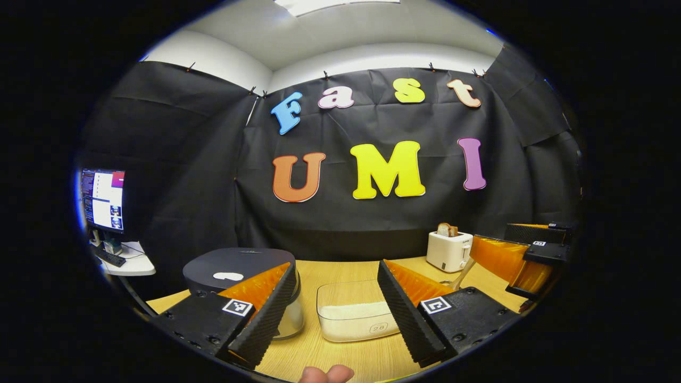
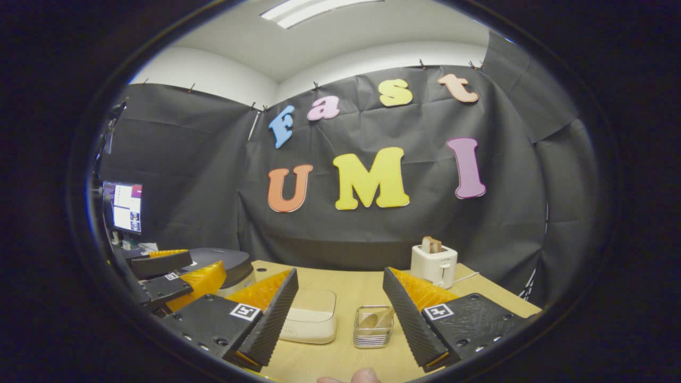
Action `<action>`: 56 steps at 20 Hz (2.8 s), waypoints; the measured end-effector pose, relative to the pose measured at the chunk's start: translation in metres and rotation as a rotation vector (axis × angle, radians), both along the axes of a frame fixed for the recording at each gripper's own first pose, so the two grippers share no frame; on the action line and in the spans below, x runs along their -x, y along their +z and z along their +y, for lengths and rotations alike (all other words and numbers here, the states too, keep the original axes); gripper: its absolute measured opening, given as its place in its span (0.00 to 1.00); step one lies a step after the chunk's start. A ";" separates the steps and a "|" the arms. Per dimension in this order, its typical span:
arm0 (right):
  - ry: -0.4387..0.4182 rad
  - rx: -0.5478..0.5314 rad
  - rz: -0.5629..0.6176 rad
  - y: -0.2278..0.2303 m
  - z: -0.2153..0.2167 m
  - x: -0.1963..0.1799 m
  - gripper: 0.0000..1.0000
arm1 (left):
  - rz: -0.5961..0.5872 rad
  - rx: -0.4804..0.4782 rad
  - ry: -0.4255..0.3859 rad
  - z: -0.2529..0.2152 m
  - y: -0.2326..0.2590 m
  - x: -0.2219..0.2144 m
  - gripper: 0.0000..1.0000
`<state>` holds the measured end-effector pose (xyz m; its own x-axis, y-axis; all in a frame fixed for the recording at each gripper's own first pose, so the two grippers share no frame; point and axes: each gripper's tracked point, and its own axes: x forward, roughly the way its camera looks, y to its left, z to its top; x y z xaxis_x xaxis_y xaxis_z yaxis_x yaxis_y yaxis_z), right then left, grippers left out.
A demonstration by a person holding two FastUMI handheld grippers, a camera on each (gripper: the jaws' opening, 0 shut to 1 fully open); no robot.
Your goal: Close the left gripper, press the button to open the rice cooker; take a wooden spoon from the chopstick holder with the right hand, scoop a spoonful of rice and pour it into the rice cooker, then put the wooden spoon back into the chopstick holder.
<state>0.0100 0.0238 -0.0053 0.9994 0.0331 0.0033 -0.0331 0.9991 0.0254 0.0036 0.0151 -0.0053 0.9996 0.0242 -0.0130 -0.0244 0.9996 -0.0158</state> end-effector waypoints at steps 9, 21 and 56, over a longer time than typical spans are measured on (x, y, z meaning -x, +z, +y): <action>0.000 -0.003 0.000 -0.002 -0.004 -0.003 0.95 | 0.002 -0.005 0.022 0.002 0.000 0.000 0.98; -0.068 0.007 0.011 -0.018 -0.072 -0.004 0.95 | 0.024 0.070 0.074 -0.014 0.004 0.000 0.98; 0.018 -0.155 0.078 -0.058 -0.116 -0.028 0.92 | 0.799 0.122 0.171 0.161 -0.068 -0.048 0.03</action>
